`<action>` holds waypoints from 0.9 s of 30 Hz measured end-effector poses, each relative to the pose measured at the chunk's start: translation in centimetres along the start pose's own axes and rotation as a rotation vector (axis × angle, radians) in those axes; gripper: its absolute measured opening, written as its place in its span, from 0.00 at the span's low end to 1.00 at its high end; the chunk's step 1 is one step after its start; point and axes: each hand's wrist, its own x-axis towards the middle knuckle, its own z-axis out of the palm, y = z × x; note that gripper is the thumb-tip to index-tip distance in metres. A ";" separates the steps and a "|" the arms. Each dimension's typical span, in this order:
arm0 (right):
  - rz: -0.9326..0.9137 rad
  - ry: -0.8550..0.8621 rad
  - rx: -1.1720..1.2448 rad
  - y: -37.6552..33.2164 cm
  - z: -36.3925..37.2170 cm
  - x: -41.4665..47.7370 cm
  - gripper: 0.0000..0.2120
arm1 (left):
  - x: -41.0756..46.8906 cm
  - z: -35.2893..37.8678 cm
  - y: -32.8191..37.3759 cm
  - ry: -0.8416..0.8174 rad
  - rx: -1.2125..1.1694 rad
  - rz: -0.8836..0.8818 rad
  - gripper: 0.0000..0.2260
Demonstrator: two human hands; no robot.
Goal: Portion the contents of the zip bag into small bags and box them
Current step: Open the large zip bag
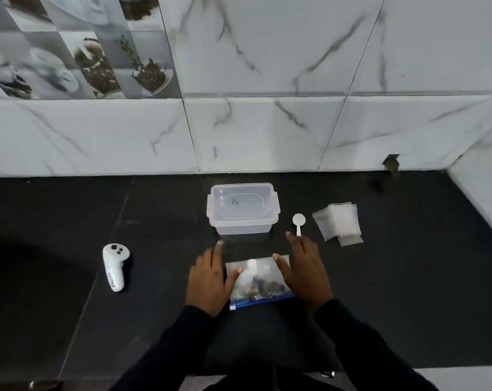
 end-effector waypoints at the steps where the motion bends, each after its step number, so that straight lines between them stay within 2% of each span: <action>1: 0.109 -0.045 0.054 0.4 0.6 -0.5 0.21 | -0.3 0.5 -0.2 -0.021 -0.076 -0.104 0.28; 3: 0.315 -0.166 0.095 0.9 1.5 -1.2 0.13 | -0.8 1.2 -0.5 -0.111 -0.187 -0.317 0.22; 6: 0.513 -0.278 0.131 1.7 2.8 -1.7 0.18 | -0.7 2.3 -0.7 -0.234 -0.339 -0.483 0.23; 8: 0.580 -0.304 0.165 2.0 3.3 -1.5 0.19 | -0.1 2.9 -1.0 -0.238 -0.459 -0.528 0.22; 12: 0.645 -0.286 0.261 2.2 3.9 -0.8 0.16 | 0.9 3.7 -0.5 -0.250 -0.652 -0.486 0.13; 16: 0.593 -0.273 0.370 2.1 3.3 -0.4 0.18 | 1.3 3.6 -0.5 -0.273 -0.845 -0.463 0.12; 19: 0.615 -0.258 0.596 2.0 2.4 -0.4 0.10 | 1.4 3.0 -0.3 -0.280 -1.032 -0.472 0.12; 22: 0.646 -0.216 0.850 1.6 1.8 -0.8 0.07 | 1.6 2.5 0.1 -0.216 -1.290 -0.565 0.06; 25: 0.713 -0.191 1.093 0.8 0.9 -0.8 0.09 | 2.1 2.3 0.1 -0.195 -1.336 -0.598 0.17; 27: 0.783 -0.208 1.203 0.5 0.4 -0.6 0.07 | 2.4 1.8 0.3 -0.196 -1.335 -0.568 0.21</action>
